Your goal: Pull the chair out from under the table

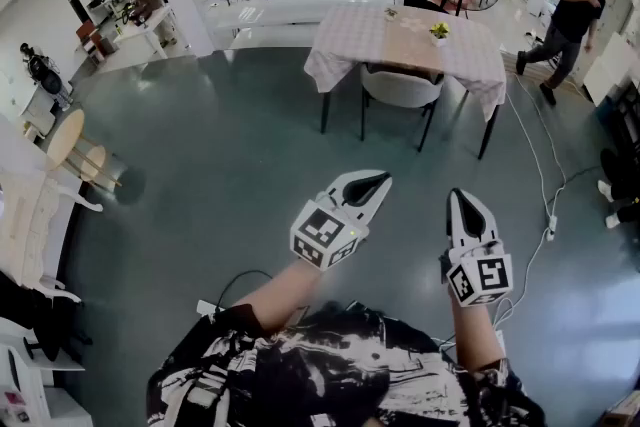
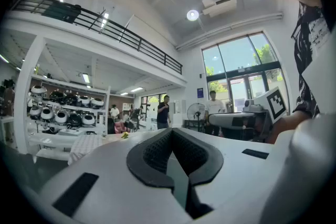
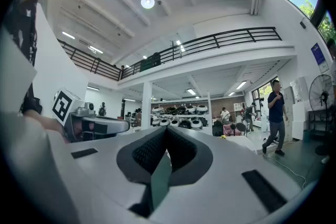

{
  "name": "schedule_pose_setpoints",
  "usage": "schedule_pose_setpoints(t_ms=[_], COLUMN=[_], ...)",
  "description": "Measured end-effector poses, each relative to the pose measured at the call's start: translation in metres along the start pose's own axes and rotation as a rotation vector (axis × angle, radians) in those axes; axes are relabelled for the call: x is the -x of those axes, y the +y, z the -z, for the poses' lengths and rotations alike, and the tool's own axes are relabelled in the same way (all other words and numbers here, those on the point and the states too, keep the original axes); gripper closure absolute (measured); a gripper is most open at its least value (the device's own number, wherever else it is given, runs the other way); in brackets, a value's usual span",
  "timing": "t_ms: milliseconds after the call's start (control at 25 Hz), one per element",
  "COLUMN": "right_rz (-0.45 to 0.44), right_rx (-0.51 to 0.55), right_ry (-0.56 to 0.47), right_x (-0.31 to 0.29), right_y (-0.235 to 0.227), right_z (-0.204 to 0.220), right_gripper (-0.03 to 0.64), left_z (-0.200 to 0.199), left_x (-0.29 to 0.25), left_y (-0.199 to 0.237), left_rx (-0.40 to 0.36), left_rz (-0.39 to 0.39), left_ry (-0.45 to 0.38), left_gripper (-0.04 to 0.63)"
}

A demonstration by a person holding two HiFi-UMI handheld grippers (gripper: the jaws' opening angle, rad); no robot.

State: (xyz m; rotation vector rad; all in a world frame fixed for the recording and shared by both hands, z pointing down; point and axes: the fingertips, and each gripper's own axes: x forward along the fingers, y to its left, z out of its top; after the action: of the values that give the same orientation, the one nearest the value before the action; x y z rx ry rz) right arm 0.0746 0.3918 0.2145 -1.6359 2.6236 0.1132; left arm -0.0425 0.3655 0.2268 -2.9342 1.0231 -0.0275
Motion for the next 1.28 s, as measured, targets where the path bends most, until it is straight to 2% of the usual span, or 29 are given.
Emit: schedule_pose_setpoints(t_ms=[440, 640, 720, 800, 840, 920, 960, 1000, 1040, 1160, 1280], right_rz=[-0.014, -0.03, -0.067, -0.103, -0.117, -0.133, -0.13, -0.122, -0.112, -0.095, -0.102], right_rx=[-0.001, -0.037, -0.059, -0.069, -0.074, -0.092, -0.092, -0.08, -0.057, 0.001, 0.006], right_ry=[0.001, -0.017, -0.034, -0.063, -0.086, -0.148, -0.183, -0.217, -0.244, -0.27, -0.254], right_x=[0.002, -0.023, -0.033, -0.027, -0.02, -0.008, -0.001, 0.005, 0.013, 0.028, 0.033], right_y=[0.006, 0.015, 0.017, 0.012, 0.009, 0.002, -0.002, -0.006, -0.008, -0.01, -0.01], right_z=[-0.002, 0.006, 0.005, -0.001, -0.005, -0.015, -0.022, -0.029, -0.035, -0.043, -0.041], right_gripper=[0.618, 0.618, 0.617, 0.617, 0.583, 0.319, 0.174, 0.088, 0.046, 0.041, 0.041], left_z=[0.0, 0.005, 0.0, -0.01, -0.017, -0.031, -0.038, -0.044, -0.049, -0.055, -0.056], left_x=[0.002, 0.01, 0.015, 0.014, 0.013, 0.014, 0.017, 0.021, 0.024, 0.032, 0.035], left_y=[-0.004, 0.021, 0.026, 0.017, 0.009, -0.006, -0.012, -0.017, -0.022, -0.03, -0.034], left_rx=[0.0, 0.003, 0.004, 0.006, 0.004, -0.02, -0.042, -0.065, -0.083, -0.101, -0.11], left_rz=[0.005, 0.024, 0.046, 0.1, 0.134, 0.188, 0.204, 0.218, 0.231, 0.265, 0.289], left_ry=[0.006, -0.001, -0.028, -0.066, -0.09, -0.152, -0.179, -0.198, -0.207, -0.222, -0.221], left_gripper=[0.594, 0.594, 0.594, 0.59, 0.55, 0.249, 0.135, 0.095, 0.072, 0.037, 0.031])
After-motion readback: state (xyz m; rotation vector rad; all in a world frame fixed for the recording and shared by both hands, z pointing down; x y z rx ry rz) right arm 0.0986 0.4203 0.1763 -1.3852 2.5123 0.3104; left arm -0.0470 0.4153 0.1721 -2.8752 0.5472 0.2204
